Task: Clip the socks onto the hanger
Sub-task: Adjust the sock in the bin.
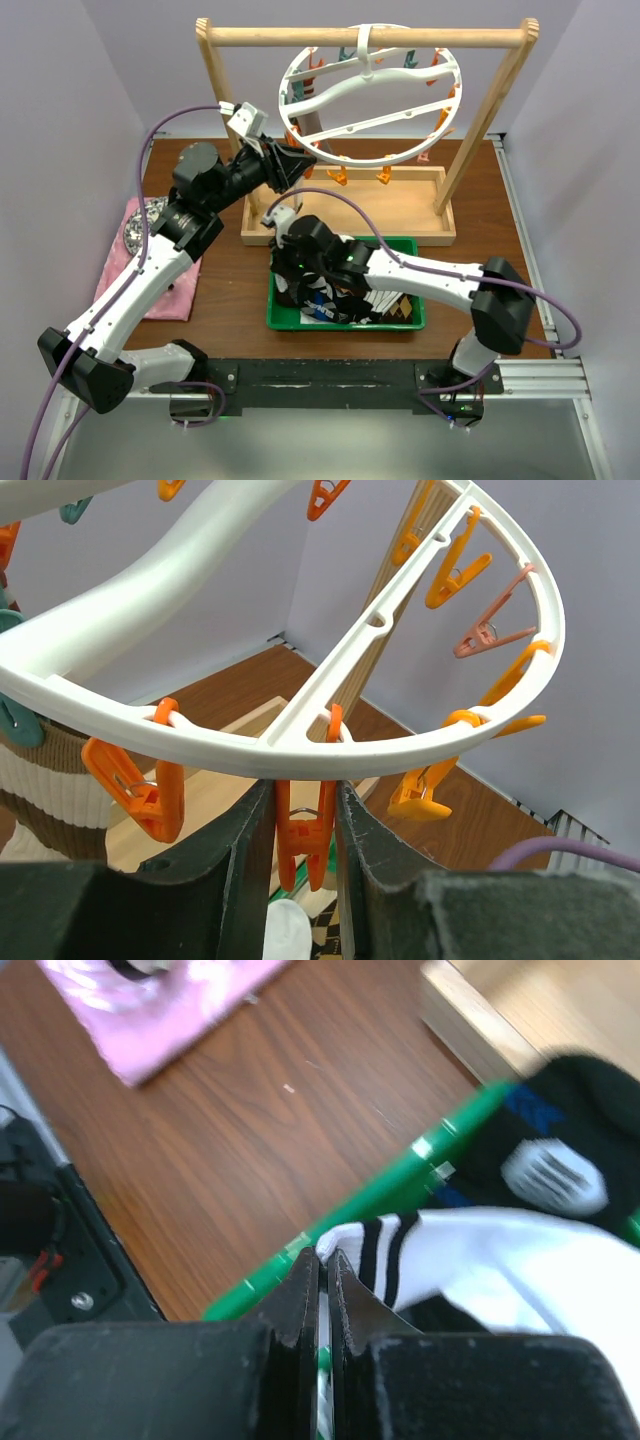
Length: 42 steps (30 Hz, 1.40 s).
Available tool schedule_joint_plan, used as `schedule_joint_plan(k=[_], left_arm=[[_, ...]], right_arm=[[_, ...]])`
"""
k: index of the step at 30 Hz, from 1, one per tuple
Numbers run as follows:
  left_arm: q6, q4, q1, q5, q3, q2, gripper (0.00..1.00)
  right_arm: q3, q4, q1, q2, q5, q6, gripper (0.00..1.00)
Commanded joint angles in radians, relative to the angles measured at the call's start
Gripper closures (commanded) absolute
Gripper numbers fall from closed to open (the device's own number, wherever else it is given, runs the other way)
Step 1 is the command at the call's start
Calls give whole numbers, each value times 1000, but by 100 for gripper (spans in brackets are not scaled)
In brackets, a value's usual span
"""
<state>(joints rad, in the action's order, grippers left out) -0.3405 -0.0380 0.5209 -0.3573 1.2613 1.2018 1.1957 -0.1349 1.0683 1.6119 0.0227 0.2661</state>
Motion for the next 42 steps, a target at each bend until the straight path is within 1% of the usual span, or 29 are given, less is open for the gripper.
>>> schedule_joint_plan(k=[1,2,4,5,7,11,13,14,15,17,19,20,21,22,24,25,26,29,31,34,35,37,38,39,41,42], left_arm=[[-12,-17,-13,-17,10,-25,100],[-11,-17,-12,-19,12,-25,100],[-12,-14,-13,-17,16,-25,100],[-14,-14,-15,-17,16,-27,100],[-12,-14,-16,-19,13,-28,100],[-12,-16,-18,-20,6,-33,100],[-12,-20,-19,-22,1,-36,100],[-14,-22,-21,-22,0,-34,100],[-18,-23,-21,-23,-2,-34,100],[-22,-28,-21,-26,-3,-36,100],[-20,-28,-22,-26,-5,-38,100],[-20,-28,-22,-25,-5,-38,100],[-18,-26,-24,-26,-5,-39,100],[-17,-26,-24,-25,-5,-38,100],[-15,-25,-25,-25,-8,-41,100],[-15,-25,-27,-25,-8,-41,100],[-15,-25,-27,-25,-11,-41,100],[-17,-28,-28,-25,-14,-42,100],[-17,-30,-30,-25,-14,-41,100],[-17,-26,-33,-25,-11,-38,100],[-15,-25,-33,-23,-7,-38,100],[-12,-20,-35,-23,-5,-38,100],[-12,-19,-35,-23,-3,-38,100],[-11,-19,-35,-22,-2,-36,100],[-12,-16,-36,-22,0,-34,100],[-12,-14,-35,-22,3,-34,100]], right_arm=[[142,90,42,66,-75,-27,100],[171,87,45,106,-76,-25,94],[192,75,51,137,-70,-27,92],[205,77,50,163,-64,-25,89],[212,58,51,183,-50,-28,87],[176,46,50,203,-24,-36,86],[159,54,50,210,-10,-42,87],[154,57,50,217,-15,-42,85],[157,60,50,232,-18,-42,75],[174,66,51,249,-20,-45,73],[198,69,51,275,-18,-44,68],[206,64,50,281,-42,-45,65],[215,61,51,298,-50,-53,57],[237,49,51,302,-50,-59,53],[243,32,53,304,-46,-80,42],[242,31,53,293,-40,-91,29],[242,20,53,287,-35,-105,27],[240,0,51,260,3,-181,23],[260,-20,51,253,26,-223,23],[313,-84,56,261,23,-330,25],[330,-136,59,267,22,-405,25],[352,-179,88,263,17,-494,25],[343,-180,100,249,46,-577,24],[343,-196,113,241,69,-615,21],[418,-296,146,272,144,-703,21],[429,-301,157,279,164,-723,21]])
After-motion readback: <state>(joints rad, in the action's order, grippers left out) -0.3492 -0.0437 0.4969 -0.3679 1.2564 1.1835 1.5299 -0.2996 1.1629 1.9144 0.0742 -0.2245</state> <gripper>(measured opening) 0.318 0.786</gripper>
